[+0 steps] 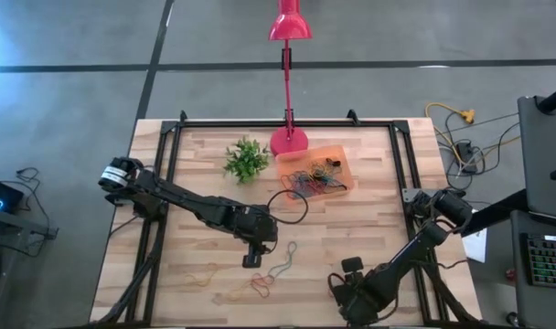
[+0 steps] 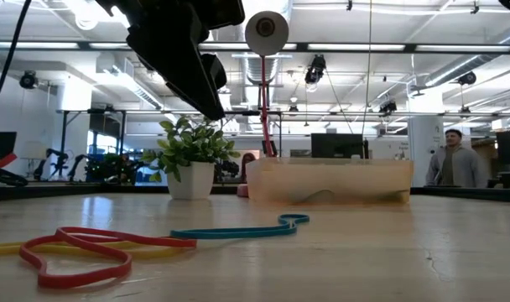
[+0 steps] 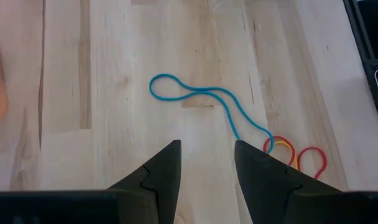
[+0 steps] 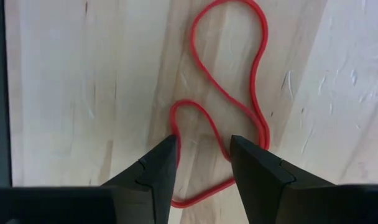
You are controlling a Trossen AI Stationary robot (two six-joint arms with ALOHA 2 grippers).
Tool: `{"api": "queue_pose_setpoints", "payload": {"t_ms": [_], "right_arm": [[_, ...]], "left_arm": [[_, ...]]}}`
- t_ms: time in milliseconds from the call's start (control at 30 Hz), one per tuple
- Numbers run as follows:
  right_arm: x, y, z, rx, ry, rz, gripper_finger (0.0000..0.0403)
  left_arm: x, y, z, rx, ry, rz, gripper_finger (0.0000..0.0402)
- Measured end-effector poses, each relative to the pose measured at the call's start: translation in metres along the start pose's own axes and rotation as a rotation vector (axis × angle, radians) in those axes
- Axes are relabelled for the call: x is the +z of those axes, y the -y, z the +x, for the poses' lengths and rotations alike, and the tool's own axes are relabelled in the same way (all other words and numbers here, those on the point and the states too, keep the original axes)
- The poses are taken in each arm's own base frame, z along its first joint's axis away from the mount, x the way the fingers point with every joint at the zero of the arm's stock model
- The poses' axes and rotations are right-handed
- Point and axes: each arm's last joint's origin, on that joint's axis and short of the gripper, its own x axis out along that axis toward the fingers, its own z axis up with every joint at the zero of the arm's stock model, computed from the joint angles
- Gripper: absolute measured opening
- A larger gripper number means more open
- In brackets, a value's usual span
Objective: Pick and place rubber bands into bin
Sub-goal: Put the red rubberband into the orange container
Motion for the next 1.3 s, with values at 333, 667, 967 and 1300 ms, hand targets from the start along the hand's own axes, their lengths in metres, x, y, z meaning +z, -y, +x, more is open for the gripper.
{"api": "queue_pose_setpoints", "payload": {"t_ms": [333, 667, 967, 1300], "right_arm": [[0.004, 0.008, 0.004, 0.054, -0.013, 0.0, 0.0097], [0.013, 0.005, 0.005, 0.096, 0.074, -0.011, 0.0011], [0.015, 0.004, 0.003, 0.064, 0.135, -0.042, 0.0008], [0.006, 0.015, -0.042, -0.129, 0.325, -0.033, 0.0008]], "left_arm": [[0.0, 0.0, 0.0, 0.0, 0.0, 0.012, 0.0134], [0.0, 0.0, 0.0, 0.0, -0.001, 0.027, 0.0134], [0.0, 0.0, 0.0, 0.0, -0.001, 0.027, 0.0134], [0.0, 0.0, 0.0, 0.0, -0.001, 0.028, 0.0134]]}}
